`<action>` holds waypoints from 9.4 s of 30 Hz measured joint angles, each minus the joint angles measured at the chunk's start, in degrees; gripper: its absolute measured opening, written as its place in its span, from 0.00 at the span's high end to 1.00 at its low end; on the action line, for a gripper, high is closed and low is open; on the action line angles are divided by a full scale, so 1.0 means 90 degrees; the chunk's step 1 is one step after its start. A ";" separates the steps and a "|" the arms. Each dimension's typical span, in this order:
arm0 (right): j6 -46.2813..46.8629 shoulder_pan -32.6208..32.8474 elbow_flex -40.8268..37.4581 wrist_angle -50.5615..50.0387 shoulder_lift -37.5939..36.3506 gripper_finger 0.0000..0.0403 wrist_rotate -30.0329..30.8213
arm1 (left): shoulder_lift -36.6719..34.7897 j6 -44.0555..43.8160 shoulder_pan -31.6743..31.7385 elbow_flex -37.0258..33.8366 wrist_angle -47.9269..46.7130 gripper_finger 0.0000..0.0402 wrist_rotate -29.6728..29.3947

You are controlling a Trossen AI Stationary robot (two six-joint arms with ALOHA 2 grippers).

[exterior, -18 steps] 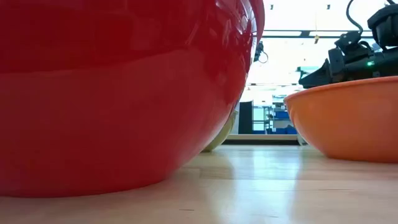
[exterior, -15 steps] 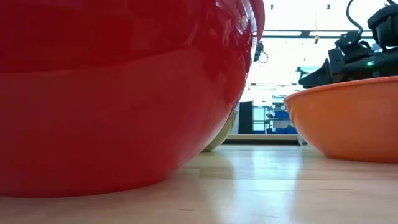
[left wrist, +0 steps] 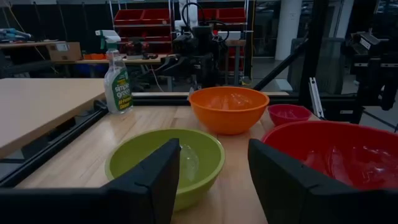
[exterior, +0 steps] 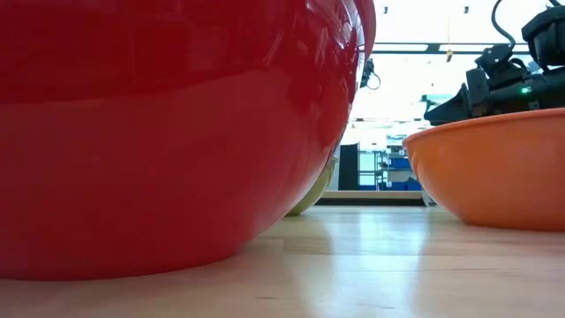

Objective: Nest bowls inside each other

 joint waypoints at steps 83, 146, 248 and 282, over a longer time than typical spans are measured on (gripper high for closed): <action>0.2644 0.0482 0.1851 0.1247 0.1859 0.59 -0.1631 | 0.1191 0.0257 0.0137 0.1064 0.1035 0.52 0.0280; 0.1259 0.0233 0.7882 -0.9021 0.8939 0.95 -0.3682 | 0.2606 -0.0325 0.0453 0.2116 -0.0341 0.52 0.0029; 0.1148 -0.0382 1.3378 -0.9689 1.3019 0.46 -0.2965 | 0.1292 -0.1076 0.0455 0.2883 -0.2780 0.52 0.0959; 0.1218 0.0266 1.4383 -1.0535 1.2123 0.95 -0.2947 | 0.1290 -0.0840 0.0458 0.2883 -0.2818 0.52 0.0731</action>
